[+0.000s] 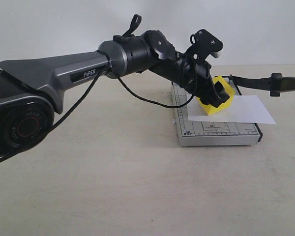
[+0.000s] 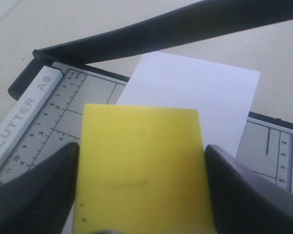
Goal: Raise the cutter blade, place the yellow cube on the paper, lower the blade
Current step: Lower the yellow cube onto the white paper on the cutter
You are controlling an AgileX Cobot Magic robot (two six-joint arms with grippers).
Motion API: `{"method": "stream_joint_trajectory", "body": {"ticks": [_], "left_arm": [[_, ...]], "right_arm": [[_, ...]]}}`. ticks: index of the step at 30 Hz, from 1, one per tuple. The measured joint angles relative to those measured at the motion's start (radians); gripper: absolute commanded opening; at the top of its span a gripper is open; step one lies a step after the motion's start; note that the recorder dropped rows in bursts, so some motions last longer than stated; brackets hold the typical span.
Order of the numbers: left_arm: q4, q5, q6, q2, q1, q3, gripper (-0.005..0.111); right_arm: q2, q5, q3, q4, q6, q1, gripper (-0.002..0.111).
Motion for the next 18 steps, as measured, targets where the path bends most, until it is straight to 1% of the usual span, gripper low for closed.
{"method": "stream_joint_trajectory", "body": {"ticks": [9, 11, 13, 18], "left_arm": [[0.000, -0.005, 0.000, 0.000, 0.000, 0.000, 0.004], [0.000, -0.007, 0.000, 0.000, 0.000, 0.000, 0.007], [0.002, -0.007, 0.000, 0.001, 0.000, 0.000, 0.014], [0.002, -0.007, 0.000, 0.002, 0.000, 0.000, 0.046]], "right_arm": [[0.000, 0.008, 0.000, 0.000, 0.000, 0.000, 0.000], [0.000, 0.011, 0.000, 0.000, 0.000, 0.000, 0.000], [0.000, 0.011, 0.000, 0.000, 0.000, 0.000, 0.000], [0.000, 0.013, 0.000, 0.000, 0.000, 0.000, 0.000]]}}
